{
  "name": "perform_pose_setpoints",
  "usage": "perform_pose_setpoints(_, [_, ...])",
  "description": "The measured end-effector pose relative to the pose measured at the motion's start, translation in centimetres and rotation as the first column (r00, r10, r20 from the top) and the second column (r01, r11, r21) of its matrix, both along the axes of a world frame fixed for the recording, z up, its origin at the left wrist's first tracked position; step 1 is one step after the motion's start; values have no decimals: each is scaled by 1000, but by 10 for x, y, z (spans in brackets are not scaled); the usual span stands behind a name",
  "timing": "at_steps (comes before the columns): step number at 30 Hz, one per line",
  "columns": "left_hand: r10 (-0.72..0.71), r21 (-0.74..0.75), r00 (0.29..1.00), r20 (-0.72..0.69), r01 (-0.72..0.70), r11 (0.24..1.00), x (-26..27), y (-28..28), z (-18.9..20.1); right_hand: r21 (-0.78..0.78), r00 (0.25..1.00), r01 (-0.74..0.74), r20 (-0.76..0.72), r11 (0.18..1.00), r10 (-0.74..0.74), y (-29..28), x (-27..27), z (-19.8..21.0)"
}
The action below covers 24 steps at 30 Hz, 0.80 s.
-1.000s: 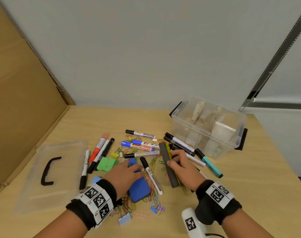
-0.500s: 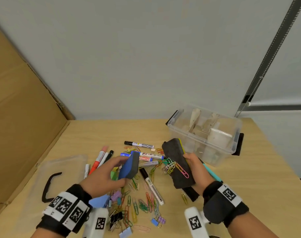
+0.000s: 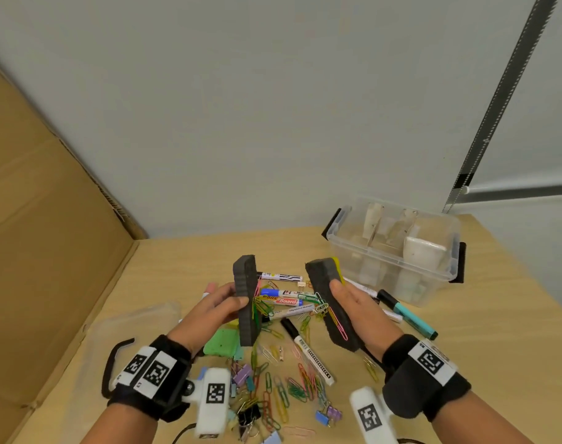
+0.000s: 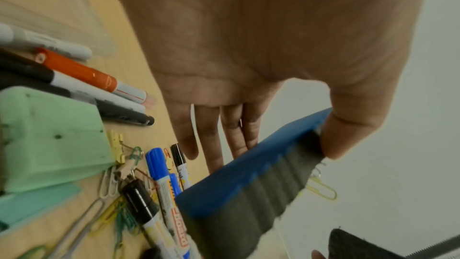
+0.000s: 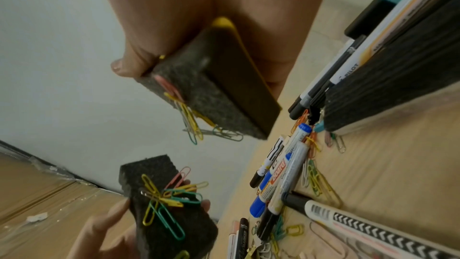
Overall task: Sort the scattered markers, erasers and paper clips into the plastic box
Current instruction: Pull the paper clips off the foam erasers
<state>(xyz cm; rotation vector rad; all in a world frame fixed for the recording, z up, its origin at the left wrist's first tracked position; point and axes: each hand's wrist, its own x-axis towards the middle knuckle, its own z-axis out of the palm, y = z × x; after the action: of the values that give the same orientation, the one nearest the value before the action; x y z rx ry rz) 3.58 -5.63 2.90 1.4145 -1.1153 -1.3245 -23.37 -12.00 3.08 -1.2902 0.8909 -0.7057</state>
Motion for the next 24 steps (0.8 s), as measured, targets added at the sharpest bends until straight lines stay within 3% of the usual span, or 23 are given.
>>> perform_pose_setpoints(7, [191,96,952,-239,-173,980,-2,-14,3,-170,994,1,-104,985,-19,7,30,2])
perform_pose_setpoints(12, [221,159,895,-388,-171,972,4,-12,-4,-278,983,-57,-183,959,5,17,49,-7])
perform_pose_setpoints(14, [219,153,867,-447,-167,974,4,-12,-6,-329,956,-136,-290,934,37,21,52,-8])
perform_pose_setpoints(20, [203,139,803,-560,-150,979,-9,-8,-8,-472,830,-356,-556,807,41,32,41,-8])
perform_pose_setpoints(24, [227,152,797,-559,-170,974,-17,-10,-12,-595,780,-491,-626,636,17,38,35,-6])
